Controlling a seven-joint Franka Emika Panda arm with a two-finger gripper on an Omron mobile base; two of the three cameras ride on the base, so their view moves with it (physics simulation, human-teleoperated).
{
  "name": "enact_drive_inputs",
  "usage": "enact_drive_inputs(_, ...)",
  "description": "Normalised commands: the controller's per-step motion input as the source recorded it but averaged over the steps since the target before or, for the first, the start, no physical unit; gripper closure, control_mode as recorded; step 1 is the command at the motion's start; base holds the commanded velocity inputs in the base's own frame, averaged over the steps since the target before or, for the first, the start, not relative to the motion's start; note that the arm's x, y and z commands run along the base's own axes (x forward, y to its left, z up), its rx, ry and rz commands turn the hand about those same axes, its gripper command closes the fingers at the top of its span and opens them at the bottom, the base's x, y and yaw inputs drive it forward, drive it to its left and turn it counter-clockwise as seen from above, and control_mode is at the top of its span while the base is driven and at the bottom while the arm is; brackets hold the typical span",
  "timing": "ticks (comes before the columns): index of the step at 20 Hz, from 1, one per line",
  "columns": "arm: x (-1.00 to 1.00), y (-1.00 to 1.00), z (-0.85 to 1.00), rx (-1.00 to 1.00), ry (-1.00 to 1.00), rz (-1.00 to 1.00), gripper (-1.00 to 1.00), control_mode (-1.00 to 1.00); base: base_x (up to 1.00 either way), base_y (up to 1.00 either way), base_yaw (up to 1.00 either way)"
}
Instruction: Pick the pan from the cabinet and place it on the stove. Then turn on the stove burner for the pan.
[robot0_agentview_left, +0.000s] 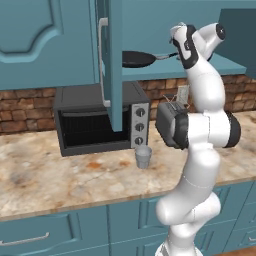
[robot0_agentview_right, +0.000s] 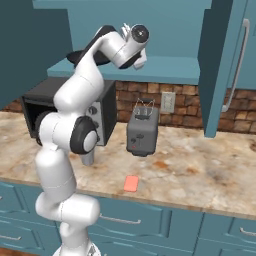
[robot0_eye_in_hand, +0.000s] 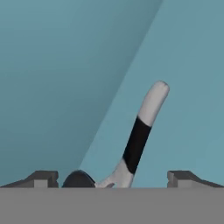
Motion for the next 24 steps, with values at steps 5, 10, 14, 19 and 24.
enact_drive_inputs(5, 0.44, 0.0, -0.41, -0.03, 0.03, 0.0, -1.0, -1.0, 0.0, 0.0, 0.0)
enact_drive_inputs(10, 0.4, 0.0, -0.39, 0.0, 0.0, 0.0, -1.0, -1.0, 0.0, 0.0, 0.0)
enact_drive_inputs(14, 0.38, 0.0, -0.38, 0.0, 0.0, 0.0, -1.0, -1.0, 0.0, 0.0, 0.0)
enact_drive_inputs(19, 0.4, 0.0, -0.39, 0.0, -0.02, 0.0, -1.0, -1.0, 0.0, 0.0, 0.0)
enact_drive_inputs(24, 0.4, 0.0, -0.35, 0.0, -0.03, 0.0, -1.0, -1.0, 0.0, 0.0, 0.0)
